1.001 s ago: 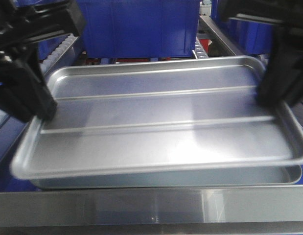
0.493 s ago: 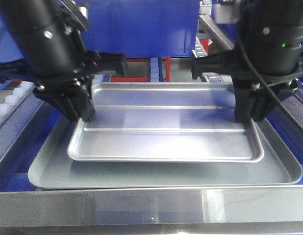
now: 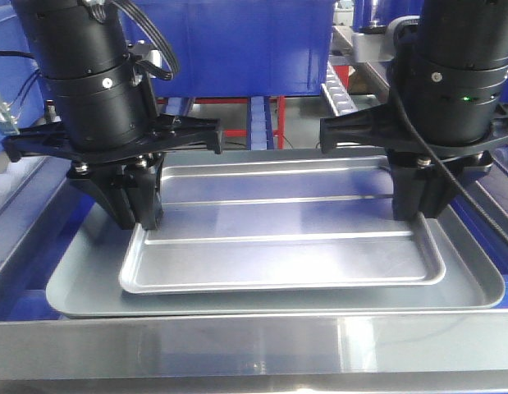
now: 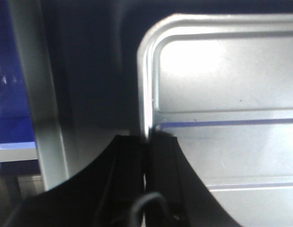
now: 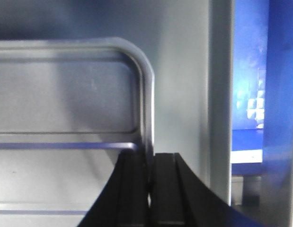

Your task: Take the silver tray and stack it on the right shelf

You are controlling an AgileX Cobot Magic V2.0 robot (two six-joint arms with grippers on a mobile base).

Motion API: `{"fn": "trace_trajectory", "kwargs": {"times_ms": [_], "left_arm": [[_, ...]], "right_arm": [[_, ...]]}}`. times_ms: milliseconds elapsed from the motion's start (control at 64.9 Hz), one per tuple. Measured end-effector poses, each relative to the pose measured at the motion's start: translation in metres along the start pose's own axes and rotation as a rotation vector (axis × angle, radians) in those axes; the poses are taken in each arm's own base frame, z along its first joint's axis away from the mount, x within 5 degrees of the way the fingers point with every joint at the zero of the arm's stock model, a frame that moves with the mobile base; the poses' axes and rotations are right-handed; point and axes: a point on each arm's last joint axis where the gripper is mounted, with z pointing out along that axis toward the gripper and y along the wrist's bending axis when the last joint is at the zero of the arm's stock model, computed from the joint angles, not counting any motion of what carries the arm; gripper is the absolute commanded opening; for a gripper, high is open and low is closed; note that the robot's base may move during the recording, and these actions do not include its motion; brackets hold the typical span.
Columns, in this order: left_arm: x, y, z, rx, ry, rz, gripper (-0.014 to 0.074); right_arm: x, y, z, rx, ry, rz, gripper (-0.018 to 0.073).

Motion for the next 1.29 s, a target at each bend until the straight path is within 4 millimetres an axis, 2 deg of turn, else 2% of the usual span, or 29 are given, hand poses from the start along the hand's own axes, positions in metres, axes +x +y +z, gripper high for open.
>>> {"fn": "trace_trajectory", "kwargs": {"times_ms": [693,785,847,878,924,1001,1093,1140,1247,1294], "left_arm": [[-0.001,0.0018,0.0001,-0.001,-0.002,-0.006,-0.0087],[-0.0008,0.0029,0.0002,0.002,0.008,-0.018,0.0012],[-0.0009,0.0056,0.0003,0.001,0.021,-0.021,0.0192],[-0.0007,0.0059,0.0011,0.003,0.028,-0.023,0.0242],[-0.0013,0.0066,0.0012,0.008,0.029,-0.031,0.0353],[-0.0014,0.0056,0.0012,0.025,0.031,-0.048,0.0433],[-0.0015,0.0046,0.0011,0.036,0.029,-0.057,0.0444],[-0.0019,0.0043,0.0011,0.039,0.026,-0.058,0.0444],[-0.0028,0.0034,0.0011,0.05,0.016,-0.063,0.0438],[-0.0033,0.0031,0.0009,0.052,0.012,-0.063,0.0407]], "right_arm": [[-0.0011,0.0011,0.0,-0.012,-0.012,-0.004,0.006],[-0.0014,0.0015,0.0,-0.016,-0.015,-0.004,0.006],[-0.0024,0.0024,-0.0001,-0.027,-0.027,-0.008,0.0064],[-0.0029,0.0029,-0.0001,-0.032,-0.032,-0.01,0.007],[-0.0038,0.0038,-0.0002,-0.042,-0.042,-0.012,0.0117],[-0.0052,0.0054,-0.0004,-0.059,-0.056,-0.01,0.0276],[-0.0065,0.0068,-0.001,-0.072,-0.066,-0.008,0.0564],[-0.0069,0.007,-0.0013,-0.073,-0.067,-0.007,0.065],[-0.0064,0.0064,-0.0012,-0.067,-0.062,-0.007,0.0615],[-0.0062,0.0062,-0.0012,-0.065,-0.06,-0.007,0.0601]]}}
